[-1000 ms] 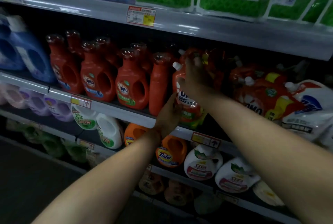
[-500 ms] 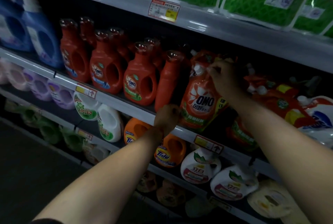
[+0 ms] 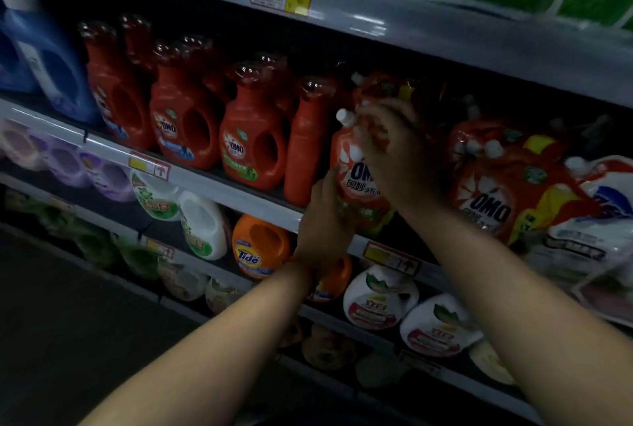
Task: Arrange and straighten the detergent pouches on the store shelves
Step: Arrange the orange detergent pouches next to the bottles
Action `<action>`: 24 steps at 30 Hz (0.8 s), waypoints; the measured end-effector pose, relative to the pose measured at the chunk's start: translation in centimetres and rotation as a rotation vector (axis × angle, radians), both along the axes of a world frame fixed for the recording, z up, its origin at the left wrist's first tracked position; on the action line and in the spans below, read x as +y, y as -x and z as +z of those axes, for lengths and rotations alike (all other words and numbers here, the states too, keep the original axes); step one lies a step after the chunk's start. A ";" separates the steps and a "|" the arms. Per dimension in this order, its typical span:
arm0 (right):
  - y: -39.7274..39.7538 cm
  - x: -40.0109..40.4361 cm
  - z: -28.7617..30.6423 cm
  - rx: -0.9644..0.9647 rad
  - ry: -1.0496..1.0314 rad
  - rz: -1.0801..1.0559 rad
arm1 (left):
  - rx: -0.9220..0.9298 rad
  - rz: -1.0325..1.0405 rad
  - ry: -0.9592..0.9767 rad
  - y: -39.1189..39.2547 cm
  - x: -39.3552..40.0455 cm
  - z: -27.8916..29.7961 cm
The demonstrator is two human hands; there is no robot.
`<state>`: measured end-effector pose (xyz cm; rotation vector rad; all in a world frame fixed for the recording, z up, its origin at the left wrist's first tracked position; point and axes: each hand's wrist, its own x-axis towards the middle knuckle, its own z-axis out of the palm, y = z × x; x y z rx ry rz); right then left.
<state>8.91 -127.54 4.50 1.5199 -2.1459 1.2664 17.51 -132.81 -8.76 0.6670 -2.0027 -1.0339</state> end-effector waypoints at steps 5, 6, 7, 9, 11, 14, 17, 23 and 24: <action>-2.0 6.3 -7.0 -0.608 -0.030 -0.083 | -0.188 0.013 0.566 0.4 1.0 -0.8; -1.9 6.6 -8.4 -0.694 -0.068 -0.114 | -0.264 0.025 0.616 0.6 1.0 -1.5; -1.6 6.6 -9.3 -0.740 -0.083 -0.098 | -0.329 0.029 0.645 0.6 0.9 -2.2; -0.9 5.8 -10.2 -0.757 -0.073 0.008 | -0.435 0.028 0.690 0.6 0.4 -3.3; -0.6 4.6 -10.9 -0.691 -0.097 0.043 | -0.496 0.036 0.711 0.8 -0.5 -3.4; -0.3 3.1 -11.4 -0.686 -0.136 0.042 | -0.529 0.075 0.708 1.3 -1.8 -2.3; -0.2 1.9 -11.8 -0.717 -0.187 0.049 | -0.572 0.045 0.718 1.6 -3.4 -1.6; 0.5 1.1 -12.4 -0.724 -0.208 0.047 | -0.717 0.018 0.695 2.2 -3.8 -0.4; 0.9 1.0 -12.6 -0.724 -0.205 0.049 | -0.730 0.016 0.688 2.1 -3.8 -0.4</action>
